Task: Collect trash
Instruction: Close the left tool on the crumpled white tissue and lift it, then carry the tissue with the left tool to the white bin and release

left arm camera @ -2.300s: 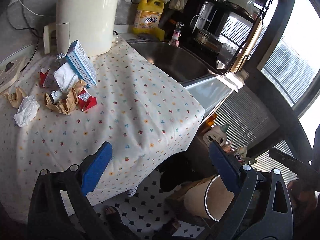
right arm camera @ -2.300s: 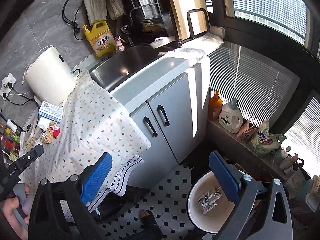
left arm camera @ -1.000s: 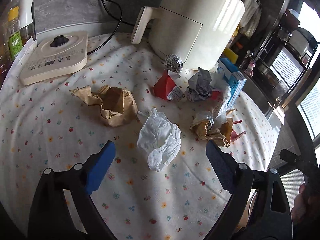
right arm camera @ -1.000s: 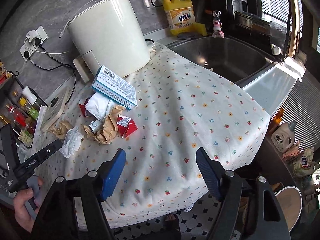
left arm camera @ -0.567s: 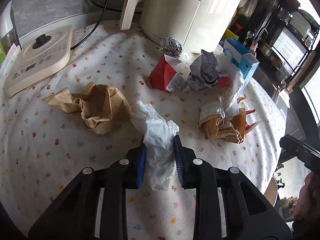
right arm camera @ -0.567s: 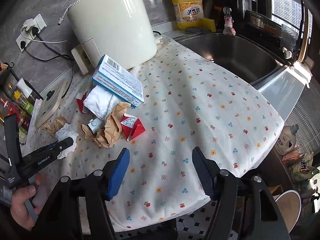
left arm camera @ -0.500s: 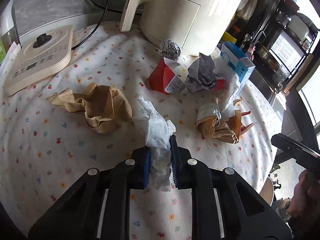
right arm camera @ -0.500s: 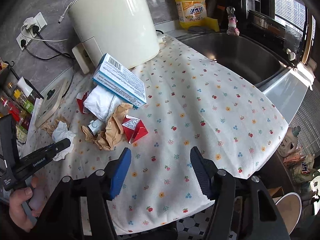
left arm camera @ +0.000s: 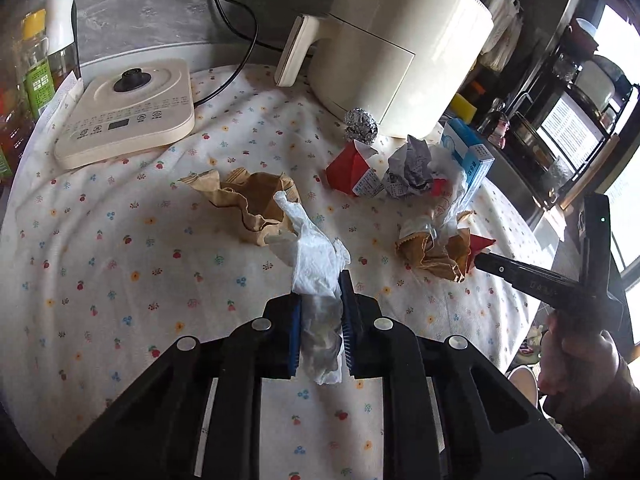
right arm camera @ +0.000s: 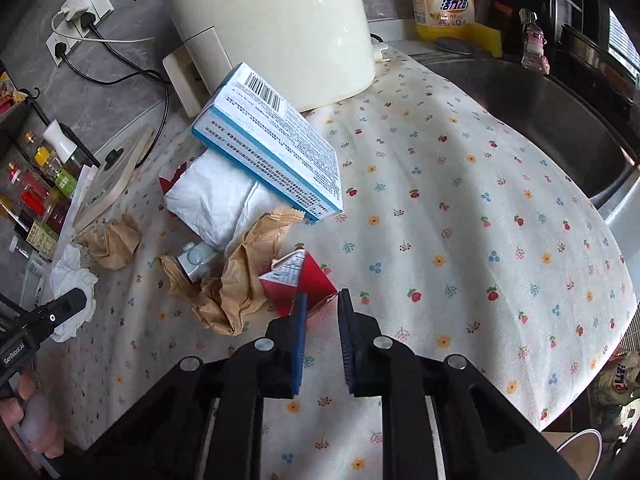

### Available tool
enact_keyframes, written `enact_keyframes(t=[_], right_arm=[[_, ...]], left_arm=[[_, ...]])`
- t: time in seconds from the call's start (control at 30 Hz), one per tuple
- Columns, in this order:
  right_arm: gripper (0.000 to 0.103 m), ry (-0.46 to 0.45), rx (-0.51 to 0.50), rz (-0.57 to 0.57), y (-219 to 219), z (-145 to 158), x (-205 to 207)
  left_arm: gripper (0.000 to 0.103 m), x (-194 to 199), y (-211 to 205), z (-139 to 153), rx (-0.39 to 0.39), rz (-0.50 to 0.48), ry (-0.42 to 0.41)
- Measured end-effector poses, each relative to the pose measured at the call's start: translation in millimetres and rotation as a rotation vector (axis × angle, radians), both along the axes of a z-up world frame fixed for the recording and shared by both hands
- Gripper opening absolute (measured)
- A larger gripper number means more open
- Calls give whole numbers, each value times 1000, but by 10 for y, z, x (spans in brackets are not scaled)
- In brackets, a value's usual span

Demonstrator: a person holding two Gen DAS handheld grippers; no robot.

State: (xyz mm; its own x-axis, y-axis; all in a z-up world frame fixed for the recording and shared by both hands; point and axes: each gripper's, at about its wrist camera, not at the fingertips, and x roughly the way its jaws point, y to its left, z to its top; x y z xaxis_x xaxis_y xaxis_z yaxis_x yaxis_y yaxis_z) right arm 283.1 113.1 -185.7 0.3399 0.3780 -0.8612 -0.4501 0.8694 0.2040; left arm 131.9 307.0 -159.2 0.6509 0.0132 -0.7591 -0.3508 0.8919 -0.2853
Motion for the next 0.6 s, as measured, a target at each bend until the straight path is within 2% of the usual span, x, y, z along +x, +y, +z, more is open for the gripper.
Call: enact_keyframes(t=[0.23,0.6], right_arm=[[2,-21,6,4,-180,132,-102],[1,-40,15,-62,-978,375,-251]], left_arm=[[17,11,-173,80,5,0,-21],[17,222,-750,243,6,-58,-62]])
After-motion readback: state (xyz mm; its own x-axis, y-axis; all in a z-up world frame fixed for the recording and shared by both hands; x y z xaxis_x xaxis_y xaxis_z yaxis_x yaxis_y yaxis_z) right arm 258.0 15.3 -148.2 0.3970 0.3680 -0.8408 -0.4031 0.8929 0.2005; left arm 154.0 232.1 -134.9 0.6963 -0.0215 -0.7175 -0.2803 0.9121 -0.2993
